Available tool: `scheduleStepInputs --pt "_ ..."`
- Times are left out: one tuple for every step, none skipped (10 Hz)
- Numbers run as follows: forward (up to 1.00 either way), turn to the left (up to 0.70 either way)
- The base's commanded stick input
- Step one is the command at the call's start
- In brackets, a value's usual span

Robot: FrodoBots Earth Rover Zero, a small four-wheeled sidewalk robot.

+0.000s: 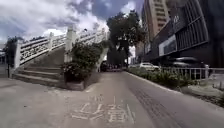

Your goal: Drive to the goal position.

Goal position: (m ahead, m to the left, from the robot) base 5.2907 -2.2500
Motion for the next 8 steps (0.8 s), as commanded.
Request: scheduleStepInputs --pt "0.70 0.00" --pt "0.70 0.00" --pt "0.70 0.00" --pt "0.70 0.00" --pt "0.70 0.00" --pt "0.70 0.00" --pt "0.70 0.00" --pt "0.70 0.00"
